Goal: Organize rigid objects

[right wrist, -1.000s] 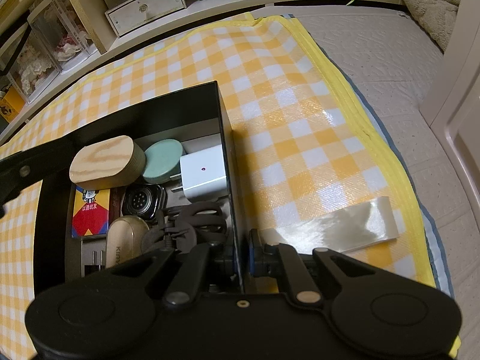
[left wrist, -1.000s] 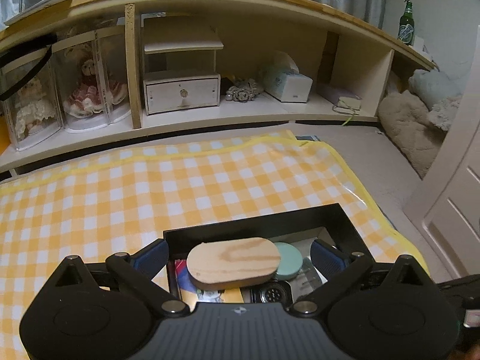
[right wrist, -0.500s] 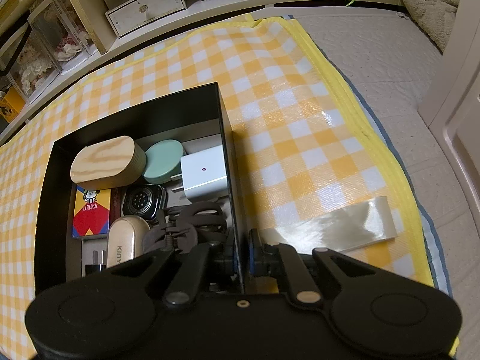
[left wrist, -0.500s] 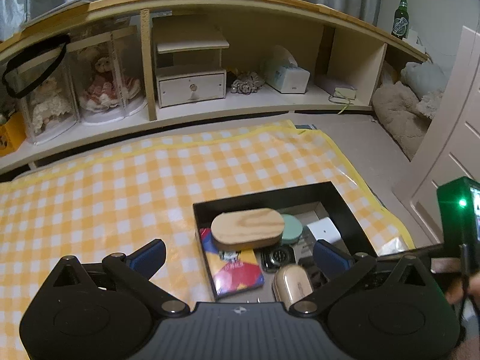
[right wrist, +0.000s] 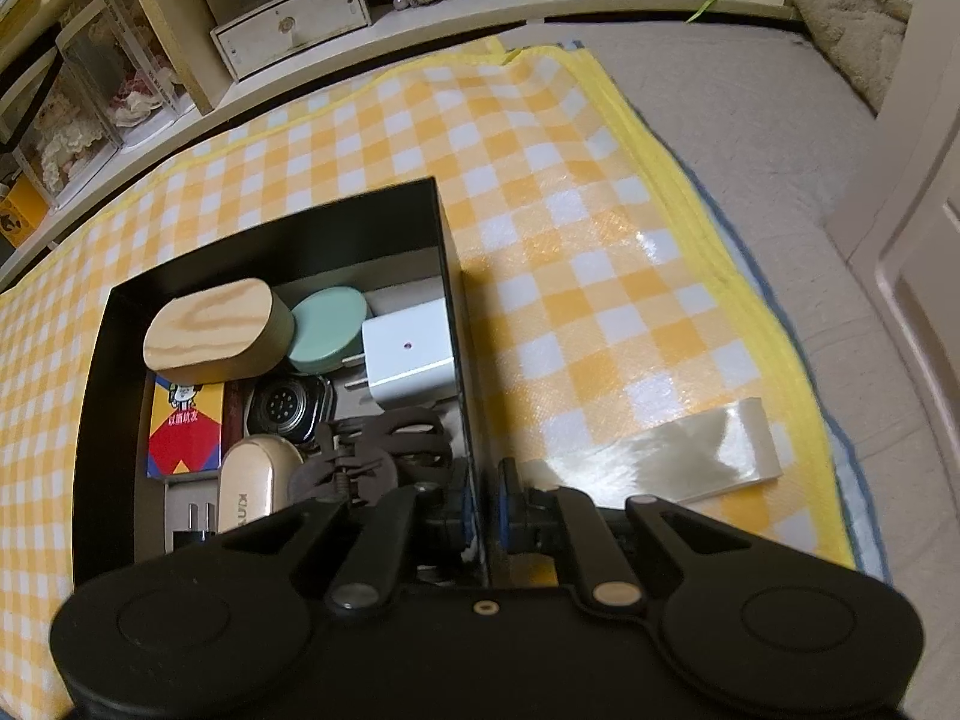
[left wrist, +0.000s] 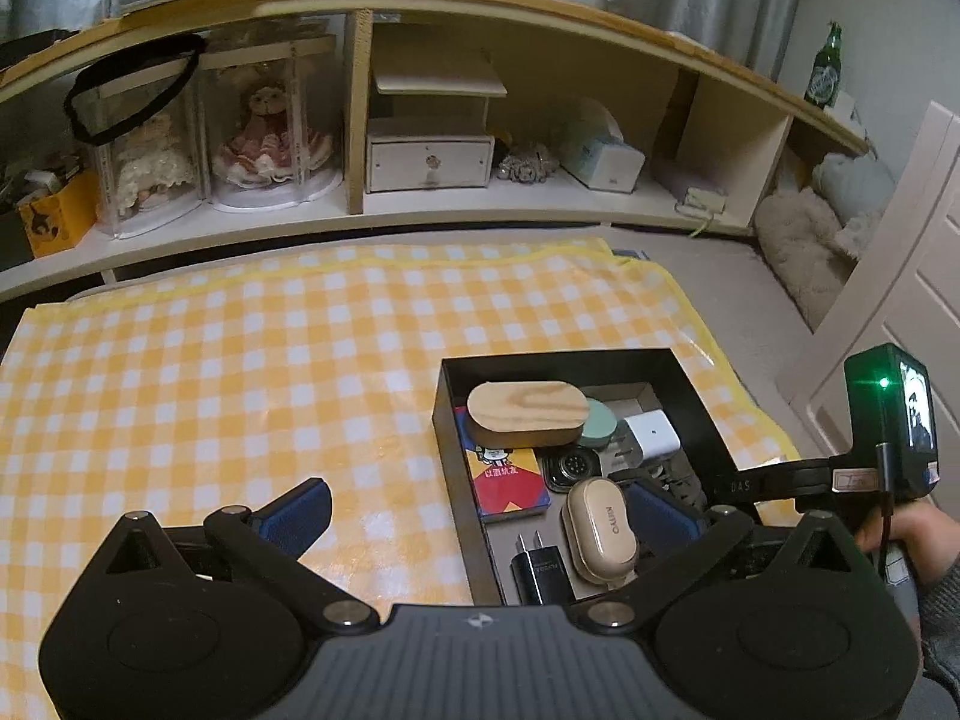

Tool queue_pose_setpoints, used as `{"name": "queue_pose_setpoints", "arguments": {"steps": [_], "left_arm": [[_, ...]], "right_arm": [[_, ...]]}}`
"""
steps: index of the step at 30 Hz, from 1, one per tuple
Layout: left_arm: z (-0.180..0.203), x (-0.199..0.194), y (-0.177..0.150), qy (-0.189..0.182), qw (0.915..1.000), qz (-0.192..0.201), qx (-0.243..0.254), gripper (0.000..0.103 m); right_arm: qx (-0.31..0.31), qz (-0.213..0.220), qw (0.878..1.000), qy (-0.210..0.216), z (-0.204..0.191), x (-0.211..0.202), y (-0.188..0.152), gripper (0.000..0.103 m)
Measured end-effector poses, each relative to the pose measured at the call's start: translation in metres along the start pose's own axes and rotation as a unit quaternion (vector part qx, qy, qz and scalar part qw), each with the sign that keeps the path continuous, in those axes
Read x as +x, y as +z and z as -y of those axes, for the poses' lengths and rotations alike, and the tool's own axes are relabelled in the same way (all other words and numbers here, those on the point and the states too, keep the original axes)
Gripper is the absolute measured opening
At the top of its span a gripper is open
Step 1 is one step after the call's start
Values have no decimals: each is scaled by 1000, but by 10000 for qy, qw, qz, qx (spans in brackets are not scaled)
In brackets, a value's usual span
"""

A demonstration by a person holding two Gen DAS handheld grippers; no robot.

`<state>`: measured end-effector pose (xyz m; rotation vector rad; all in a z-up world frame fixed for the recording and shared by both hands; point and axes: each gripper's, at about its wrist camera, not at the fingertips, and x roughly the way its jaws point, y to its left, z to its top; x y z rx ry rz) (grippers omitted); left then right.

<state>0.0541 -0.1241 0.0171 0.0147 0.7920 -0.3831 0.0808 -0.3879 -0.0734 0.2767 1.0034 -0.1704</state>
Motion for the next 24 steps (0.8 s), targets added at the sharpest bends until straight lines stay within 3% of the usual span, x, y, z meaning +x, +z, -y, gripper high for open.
{"name": "queue_pose_setpoints", "arguments": {"steps": [1,3,10,16,18,24], "left_arm": [[-1,-2,-1,16,10000,38,-24,103],[-2,-4,-2,136,9999,70,-25,103],[-9,-12,-5,102,9999,78,10,103],[-17,-25,-7,-1,9999,166,-33,103],[-19,-31,-8,-58,9998,183,-33,103],[-15,-47,-16,20,9994,287,201,103]], "right_arm": [[-33,38,10000,-50,-1,-3,0,22],[-108,162,9997,-171,-5,-13,2,44],[-254,655,9975,-82,-22,-69,6,57],[-234,1070,9940,-25,-34,-126,-11,81],[-228,1129,9933,1,-36,-139,-21,95],[-320,1350,9903,-31,-48,-163,-55,102]]}}
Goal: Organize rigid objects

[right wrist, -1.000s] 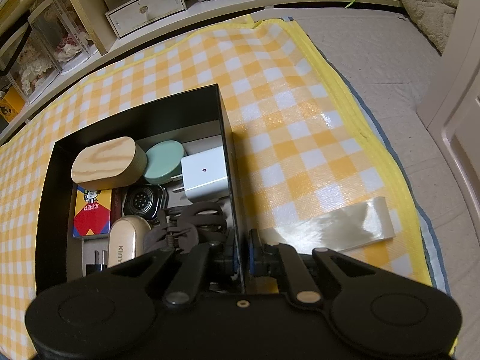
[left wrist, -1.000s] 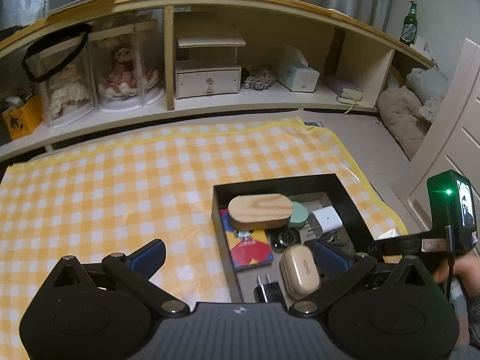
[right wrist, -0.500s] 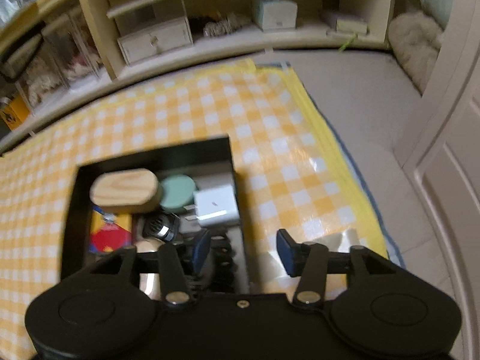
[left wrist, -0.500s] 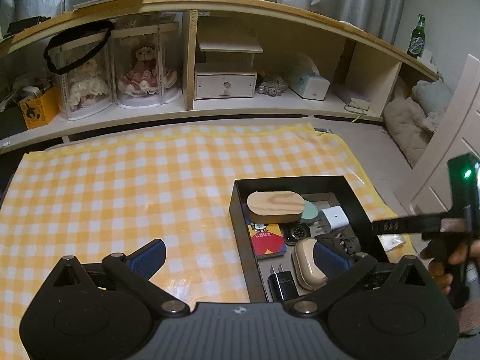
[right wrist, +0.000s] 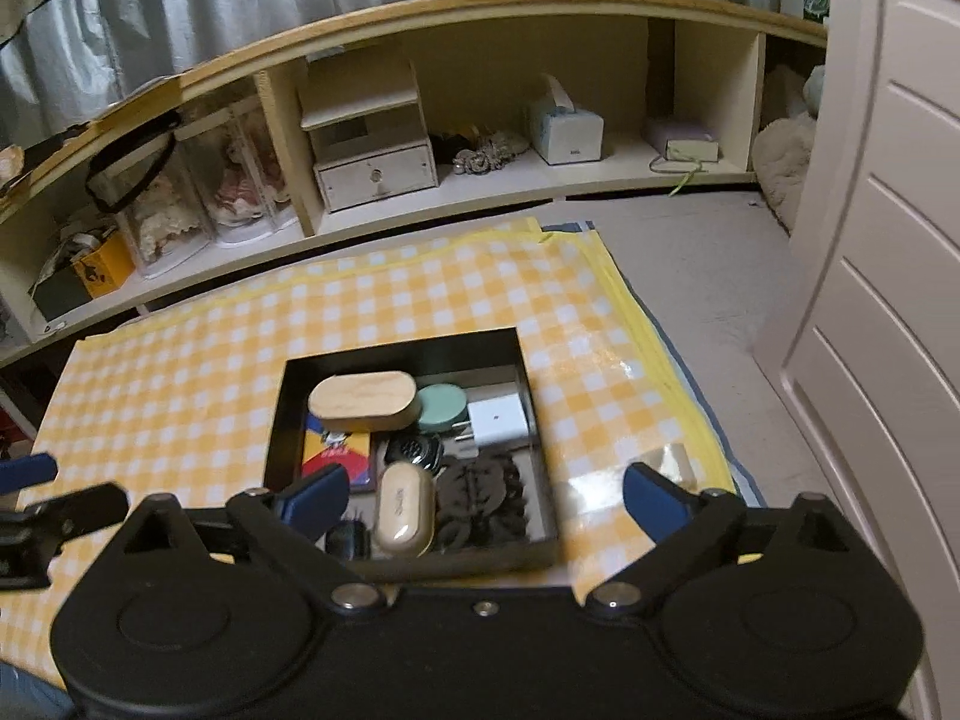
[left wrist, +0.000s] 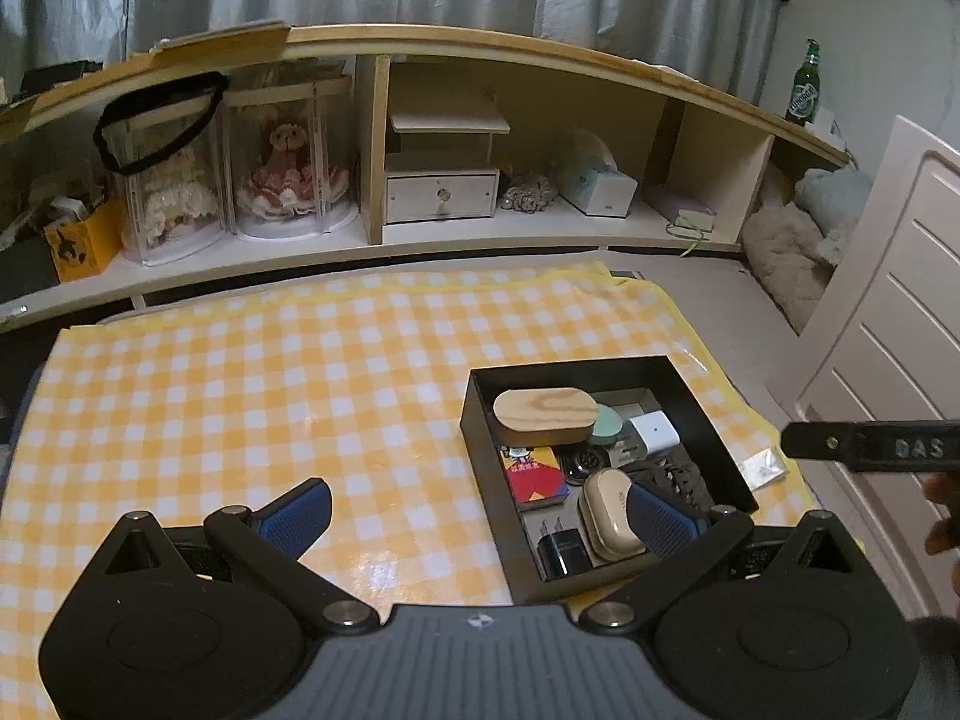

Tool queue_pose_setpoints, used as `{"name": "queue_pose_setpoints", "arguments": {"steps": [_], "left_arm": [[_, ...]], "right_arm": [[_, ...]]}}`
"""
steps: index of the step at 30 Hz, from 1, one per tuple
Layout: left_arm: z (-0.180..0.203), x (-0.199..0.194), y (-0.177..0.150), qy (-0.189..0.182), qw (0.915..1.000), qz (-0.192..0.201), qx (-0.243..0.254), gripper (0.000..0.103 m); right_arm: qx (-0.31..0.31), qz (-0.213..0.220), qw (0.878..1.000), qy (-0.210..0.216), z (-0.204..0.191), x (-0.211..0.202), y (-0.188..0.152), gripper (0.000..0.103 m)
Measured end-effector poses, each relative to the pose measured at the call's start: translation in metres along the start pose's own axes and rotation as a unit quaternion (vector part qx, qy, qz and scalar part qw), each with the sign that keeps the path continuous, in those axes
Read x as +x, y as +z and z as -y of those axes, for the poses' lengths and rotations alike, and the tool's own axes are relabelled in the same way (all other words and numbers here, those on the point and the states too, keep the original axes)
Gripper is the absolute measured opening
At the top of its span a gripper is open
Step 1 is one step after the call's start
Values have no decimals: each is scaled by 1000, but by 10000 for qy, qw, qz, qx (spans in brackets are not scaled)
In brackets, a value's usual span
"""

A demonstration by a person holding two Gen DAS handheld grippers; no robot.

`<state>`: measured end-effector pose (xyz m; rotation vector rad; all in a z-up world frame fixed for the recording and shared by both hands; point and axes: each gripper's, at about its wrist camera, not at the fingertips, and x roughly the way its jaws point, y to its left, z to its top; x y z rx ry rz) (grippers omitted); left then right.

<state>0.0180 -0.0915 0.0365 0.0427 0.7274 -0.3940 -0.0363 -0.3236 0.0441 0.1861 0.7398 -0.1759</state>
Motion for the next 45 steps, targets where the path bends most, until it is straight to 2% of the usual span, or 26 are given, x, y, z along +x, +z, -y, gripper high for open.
{"name": "queue_pose_setpoints", "arguments": {"steps": [8,12,19,27,45], "left_arm": [[-6,-13,-16,161,9998,16,63,103],[-5,-17,-22,159,9998,-16,103,103],[-6,-22,-29,155,9997,6,173,103],[-10,-24,-34,176,9997,-89,153,103],[-11,-20,-36,216,9994,-200,179,103]], "right_arm": [[-62,122,9998,-166,-13,-26,-29,102],[-222,157,9994,-230,-20,-36,-38,102],[-140,220,9991,-333,-24,-41,-49,102],[-331,140,9979,-540,-30,-34,-52,102],[-205,88,9986,-487,-29,-33,-52,102]]}}
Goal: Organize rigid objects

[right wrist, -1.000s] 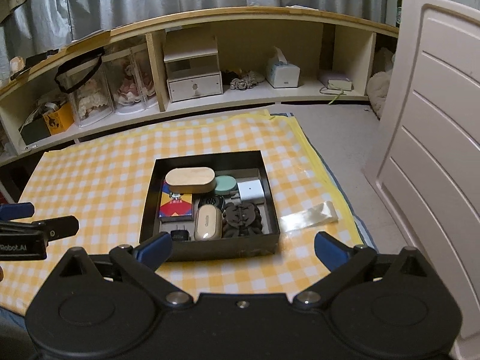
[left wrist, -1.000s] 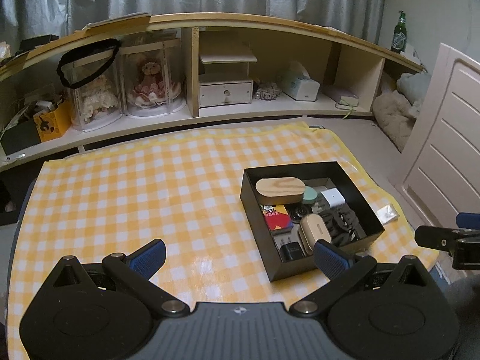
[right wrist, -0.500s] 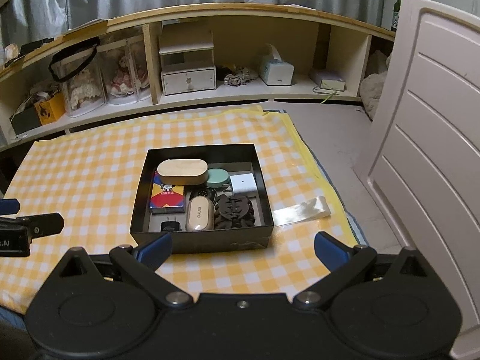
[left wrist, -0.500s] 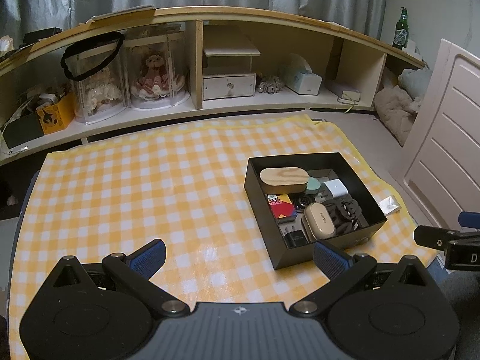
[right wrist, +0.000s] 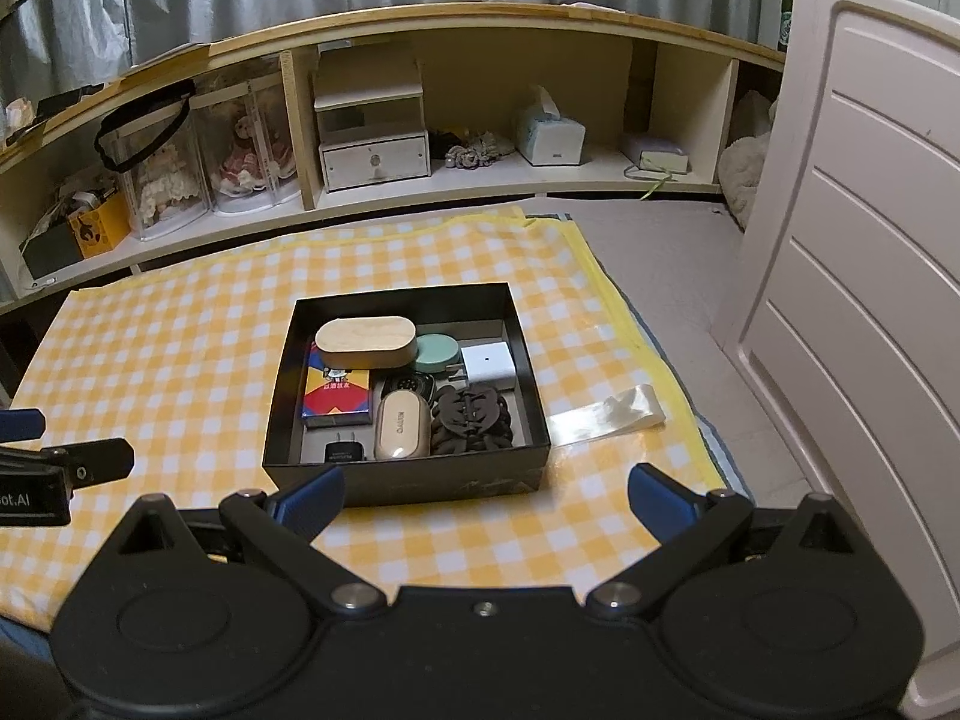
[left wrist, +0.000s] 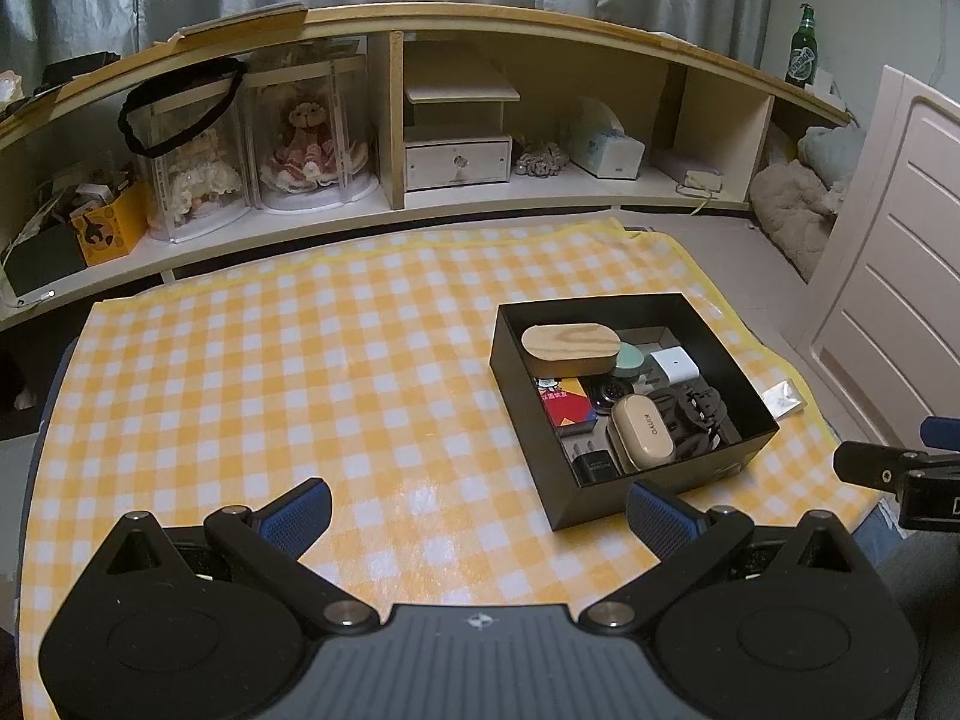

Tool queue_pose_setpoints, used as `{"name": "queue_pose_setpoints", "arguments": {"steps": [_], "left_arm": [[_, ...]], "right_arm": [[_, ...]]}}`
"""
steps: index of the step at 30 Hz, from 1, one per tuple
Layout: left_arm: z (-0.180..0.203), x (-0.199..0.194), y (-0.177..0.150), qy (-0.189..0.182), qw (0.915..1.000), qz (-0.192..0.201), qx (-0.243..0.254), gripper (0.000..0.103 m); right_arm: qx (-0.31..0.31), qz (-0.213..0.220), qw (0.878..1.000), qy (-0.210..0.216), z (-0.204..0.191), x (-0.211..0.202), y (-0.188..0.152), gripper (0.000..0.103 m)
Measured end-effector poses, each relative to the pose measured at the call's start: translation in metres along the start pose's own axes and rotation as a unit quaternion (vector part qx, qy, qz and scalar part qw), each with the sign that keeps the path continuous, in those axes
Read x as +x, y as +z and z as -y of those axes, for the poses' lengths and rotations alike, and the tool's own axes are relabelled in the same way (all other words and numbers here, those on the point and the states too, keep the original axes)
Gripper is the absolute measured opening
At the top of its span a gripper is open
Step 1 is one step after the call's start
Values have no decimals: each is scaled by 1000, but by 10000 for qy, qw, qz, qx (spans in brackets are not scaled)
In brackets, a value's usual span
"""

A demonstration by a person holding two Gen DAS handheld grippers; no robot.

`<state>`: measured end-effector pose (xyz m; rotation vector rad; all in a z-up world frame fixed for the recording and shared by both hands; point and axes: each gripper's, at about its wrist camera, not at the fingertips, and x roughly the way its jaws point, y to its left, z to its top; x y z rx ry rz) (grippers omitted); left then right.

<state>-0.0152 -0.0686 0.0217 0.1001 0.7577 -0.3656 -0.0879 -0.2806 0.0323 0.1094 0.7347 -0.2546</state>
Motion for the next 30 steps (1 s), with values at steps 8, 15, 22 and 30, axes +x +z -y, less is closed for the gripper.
{"name": "queue_pose_setpoints", "arguments": {"steps": [8,15,22,30], "left_arm": [[0,0,0,-4,10000,-7,-5,103],[-2,1,0,7,10000,4,-3,103],[-2,0,0,15,10000,-1,-6,103],[-3,0,1,17,10000,0,-12,103]], "right_arm": [[10,-47,10000,0,0,3,0,102],[37,-66,10000,23,0,4,-1,102],[41,-78,10000,30,-1,4,-2,102],[43,-78,10000,32,-1,4,-2,102]]}}
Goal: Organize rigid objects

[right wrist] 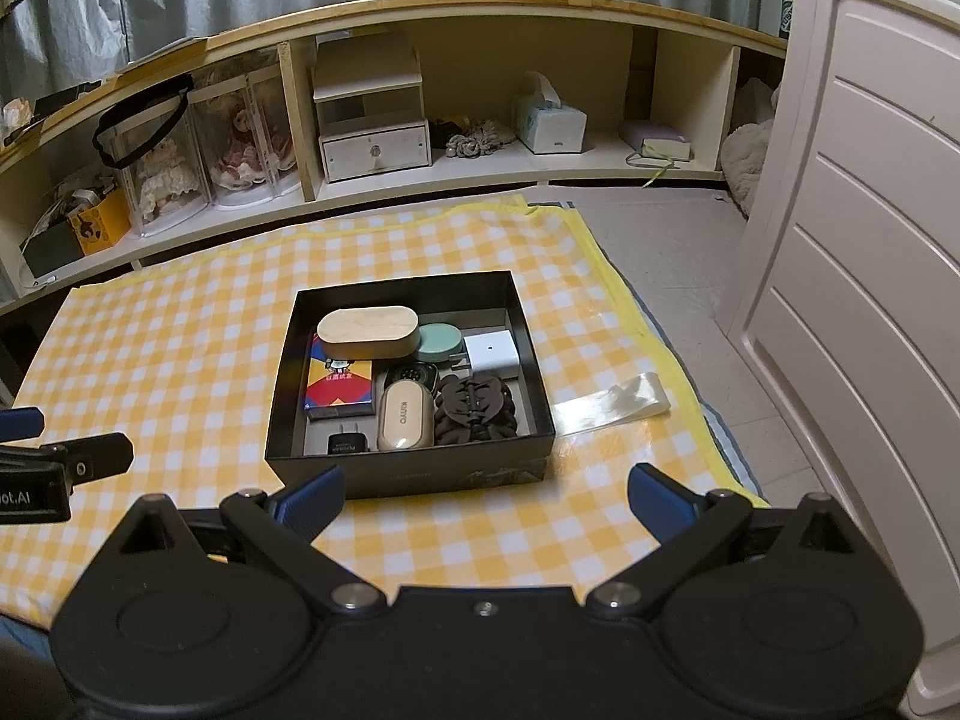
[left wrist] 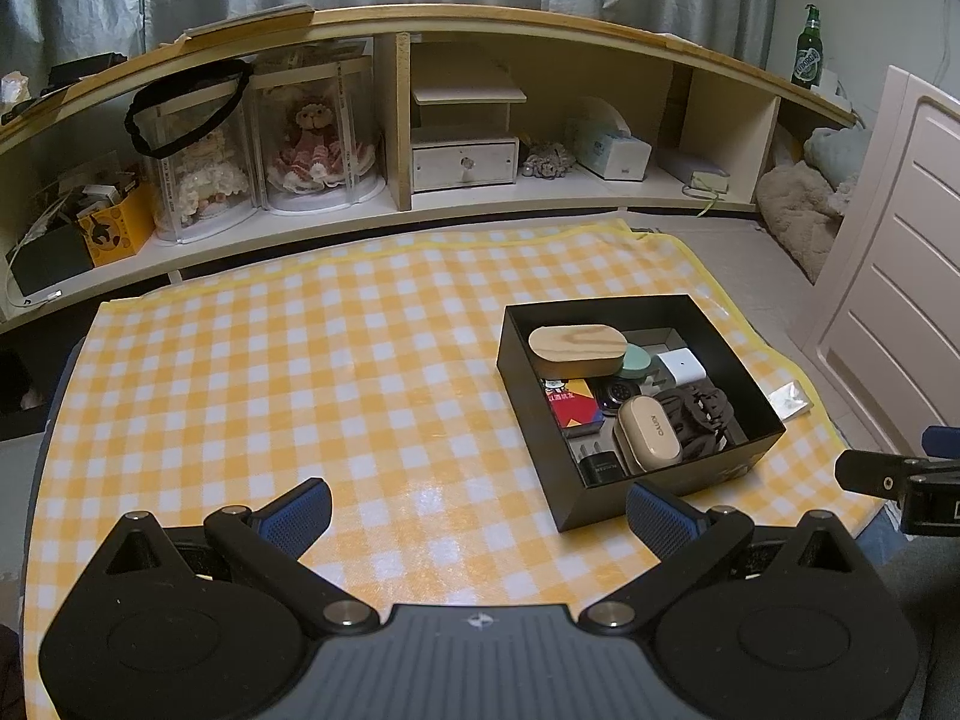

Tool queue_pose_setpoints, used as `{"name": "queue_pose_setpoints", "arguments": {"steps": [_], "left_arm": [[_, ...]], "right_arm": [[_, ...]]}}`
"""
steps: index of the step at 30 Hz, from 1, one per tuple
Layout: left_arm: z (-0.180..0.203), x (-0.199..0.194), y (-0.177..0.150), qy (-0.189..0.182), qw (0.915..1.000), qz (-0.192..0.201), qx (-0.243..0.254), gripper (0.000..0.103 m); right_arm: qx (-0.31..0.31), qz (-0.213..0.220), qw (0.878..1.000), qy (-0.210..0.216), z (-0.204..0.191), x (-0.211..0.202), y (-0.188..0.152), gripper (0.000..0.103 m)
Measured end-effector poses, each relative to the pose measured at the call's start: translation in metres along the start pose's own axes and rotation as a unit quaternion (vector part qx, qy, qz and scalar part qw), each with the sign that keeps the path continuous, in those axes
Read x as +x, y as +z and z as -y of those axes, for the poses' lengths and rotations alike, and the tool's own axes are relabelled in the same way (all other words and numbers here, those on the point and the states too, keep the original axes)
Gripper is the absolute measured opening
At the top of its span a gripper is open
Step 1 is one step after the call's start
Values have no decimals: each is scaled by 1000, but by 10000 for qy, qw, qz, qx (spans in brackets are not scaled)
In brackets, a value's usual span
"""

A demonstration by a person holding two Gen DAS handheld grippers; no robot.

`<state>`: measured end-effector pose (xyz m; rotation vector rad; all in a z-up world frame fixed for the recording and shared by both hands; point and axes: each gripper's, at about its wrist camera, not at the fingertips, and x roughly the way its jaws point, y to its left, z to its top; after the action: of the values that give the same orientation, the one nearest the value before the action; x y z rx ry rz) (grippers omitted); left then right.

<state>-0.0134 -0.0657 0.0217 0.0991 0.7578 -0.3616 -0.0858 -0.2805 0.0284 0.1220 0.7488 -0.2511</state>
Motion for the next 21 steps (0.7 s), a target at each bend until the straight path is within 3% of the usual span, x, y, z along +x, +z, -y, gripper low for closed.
{"name": "queue_pose_setpoints", "arguments": {"steps": [21], "left_arm": [[-2,-1,1,34,10000,-9,-21,103]], "right_arm": [[-1,-6,10000,3,1,0,1,102]]}}
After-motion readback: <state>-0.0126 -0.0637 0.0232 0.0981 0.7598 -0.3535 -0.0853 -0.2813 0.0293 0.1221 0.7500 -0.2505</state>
